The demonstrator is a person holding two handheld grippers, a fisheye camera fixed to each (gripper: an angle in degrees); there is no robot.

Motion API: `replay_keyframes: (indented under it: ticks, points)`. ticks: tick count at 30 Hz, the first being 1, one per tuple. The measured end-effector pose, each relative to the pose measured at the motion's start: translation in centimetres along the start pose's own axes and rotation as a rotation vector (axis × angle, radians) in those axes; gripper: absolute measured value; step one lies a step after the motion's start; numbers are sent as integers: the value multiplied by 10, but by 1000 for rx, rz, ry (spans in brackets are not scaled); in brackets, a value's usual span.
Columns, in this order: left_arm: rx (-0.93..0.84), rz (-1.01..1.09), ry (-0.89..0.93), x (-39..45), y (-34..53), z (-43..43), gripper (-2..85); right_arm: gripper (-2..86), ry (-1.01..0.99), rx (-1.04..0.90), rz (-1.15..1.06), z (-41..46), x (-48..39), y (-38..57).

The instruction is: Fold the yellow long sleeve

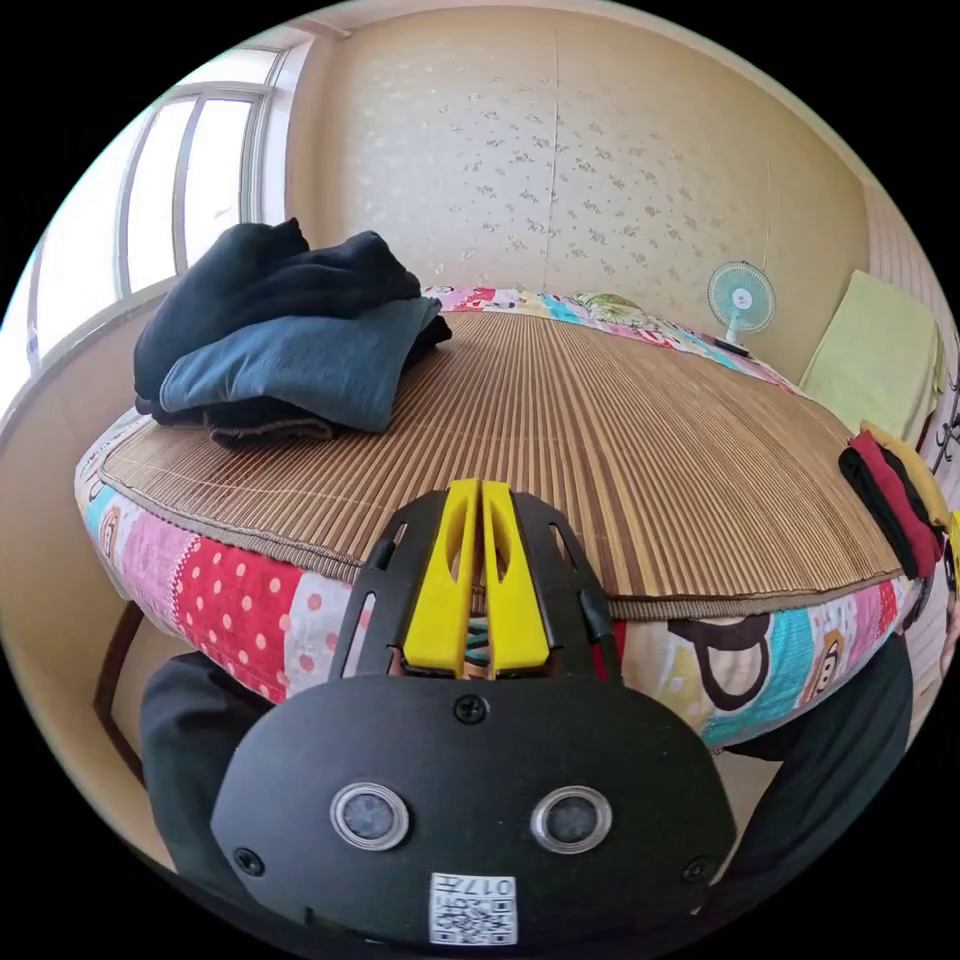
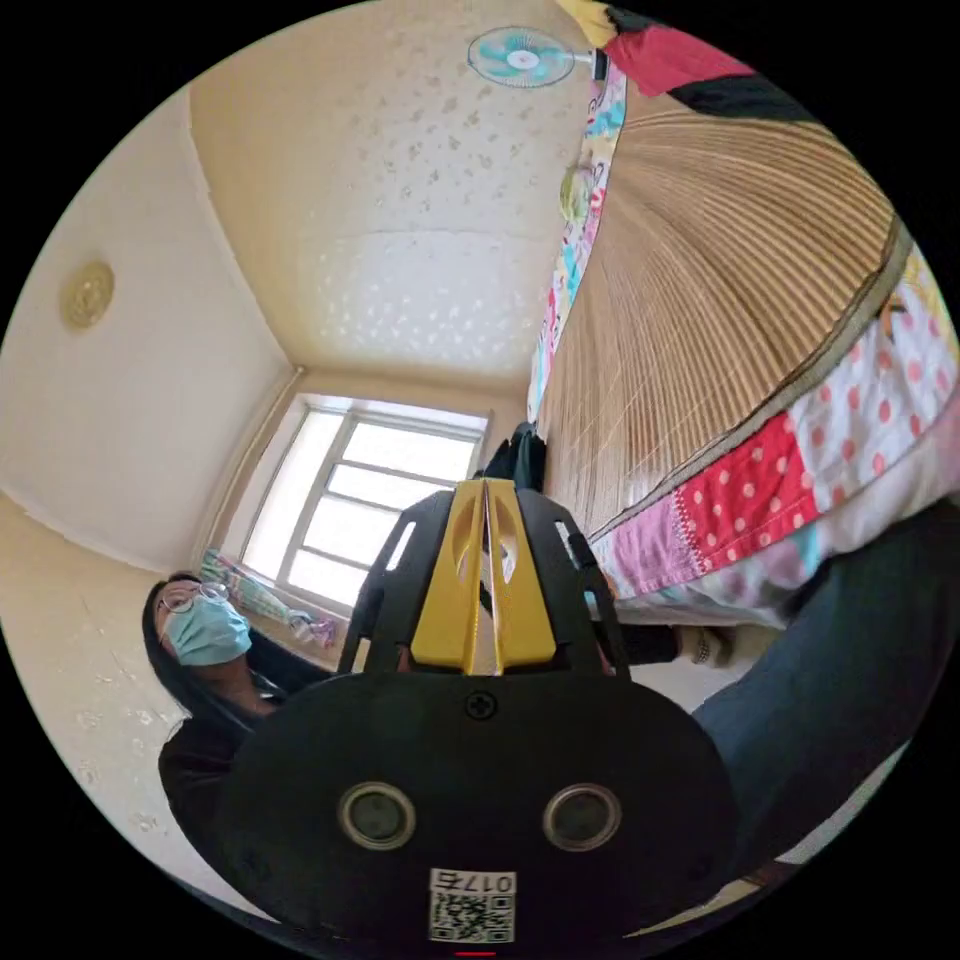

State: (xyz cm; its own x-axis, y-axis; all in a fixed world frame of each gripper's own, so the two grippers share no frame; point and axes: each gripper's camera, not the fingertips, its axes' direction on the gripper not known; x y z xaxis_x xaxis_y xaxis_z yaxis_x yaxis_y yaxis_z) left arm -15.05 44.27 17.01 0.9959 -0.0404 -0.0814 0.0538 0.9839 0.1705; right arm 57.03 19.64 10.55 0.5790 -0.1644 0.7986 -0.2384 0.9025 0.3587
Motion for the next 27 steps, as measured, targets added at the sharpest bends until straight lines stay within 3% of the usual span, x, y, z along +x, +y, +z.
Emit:
replay_keyframes:
  ticks: [2,4,9,13,15,18,19,20,23,25,27]
  points:
    - [36,-12,15,-1,14,-3,-6,4,157,132,-49,-24,-24,3]
    - [115,-37,27,-2,36,-6,-6,5,363,302,-196,-51,-67,9]
    - [126,-22,9,3,51,-3,-6,15,768,594,-563,-77,-161,7]
    - [134,-7,-13,9,62,0,-6,40,952,781,-763,-82,-213,-17]
    - [141,-6,-19,10,67,2,-6,68,1088,732,-725,-74,-218,-52]
    - [150,12,-50,17,75,5,-6,128,1408,486,-663,-47,-189,-121]
    - [153,22,-66,20,78,6,-6,141,1509,370,-533,-41,-158,-147]
    - [155,26,-73,21,79,7,-6,141,1525,292,-419,-40,-138,-159]
    - [159,38,-92,25,85,10,-6,123,1350,560,-403,-48,-128,-139]
    - [164,38,-85,25,90,13,-6,58,1128,662,-252,-54,-145,-124]
    - [167,42,-86,26,93,15,-6,41,903,737,-304,-45,-159,-109]
